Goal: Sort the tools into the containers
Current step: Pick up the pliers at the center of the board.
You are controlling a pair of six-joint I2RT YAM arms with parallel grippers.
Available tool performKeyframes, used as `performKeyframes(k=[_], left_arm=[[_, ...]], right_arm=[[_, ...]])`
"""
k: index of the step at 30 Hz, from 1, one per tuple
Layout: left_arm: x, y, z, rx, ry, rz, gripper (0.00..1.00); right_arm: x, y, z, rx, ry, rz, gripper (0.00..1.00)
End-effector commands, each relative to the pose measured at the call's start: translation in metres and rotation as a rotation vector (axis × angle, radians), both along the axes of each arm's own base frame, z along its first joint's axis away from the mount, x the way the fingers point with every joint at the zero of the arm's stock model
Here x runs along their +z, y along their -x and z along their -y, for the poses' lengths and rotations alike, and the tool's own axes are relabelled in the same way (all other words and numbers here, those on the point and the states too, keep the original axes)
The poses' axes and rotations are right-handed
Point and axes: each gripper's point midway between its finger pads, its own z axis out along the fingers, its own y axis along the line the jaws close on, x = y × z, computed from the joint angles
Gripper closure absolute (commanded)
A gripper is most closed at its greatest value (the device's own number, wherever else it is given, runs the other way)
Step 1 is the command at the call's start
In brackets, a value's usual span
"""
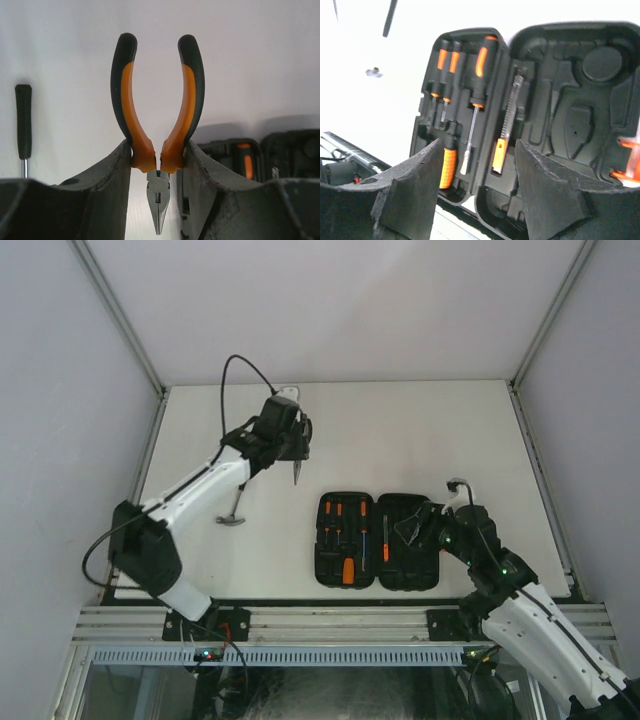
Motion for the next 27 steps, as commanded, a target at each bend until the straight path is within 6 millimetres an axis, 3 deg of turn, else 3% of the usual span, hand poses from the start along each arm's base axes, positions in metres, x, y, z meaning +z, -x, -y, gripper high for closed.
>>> performKeyframes(k=[1,2,3,8,13,14,15,20,27], left_arm=[[0.048,0.027,0.005,-0.036,0.234,0.151,1.00],[0.060,0.037,0.004,-0.047,0.291,0.184,1.00],[0.059,0.045,0.006,-0.063,0.328,0.187,1.00],[0.091,0.096,0.006,-0.173,0.533,0.273,1.00],[0.114,0.149,0.024,-0.360,0.696,0.309,1.00],[0.117,0.158,0.028,-0.393,0.716,0.312,1.00],[0.120,0.166,0.032,-0.428,0.742,0.315,1.00],[0.133,0.198,0.058,-0.593,0.870,0.298,1.00],[0.150,0.235,0.082,-0.722,0.959,0.311,1.00]], right_arm=[[0.064,-0.007,-0.015,0.049,-0.130,0.202,0.41],[0.074,-0.006,-0.019,0.071,-0.158,0.236,0.40],[0.085,-0.005,-0.023,0.092,-0.183,0.272,0.39],[0.139,0.005,-0.043,0.201,-0.334,0.433,0.28],[0.181,0.014,-0.061,0.251,-0.461,0.542,0.09],[0.187,0.016,-0.065,0.257,-0.479,0.556,0.02],[0.192,0.017,-0.069,0.259,-0.493,0.571,0.00],[0.209,0.030,-0.092,0.329,-0.560,0.613,0.00],[0.211,0.036,-0.107,0.326,-0.574,0.613,0.00]])
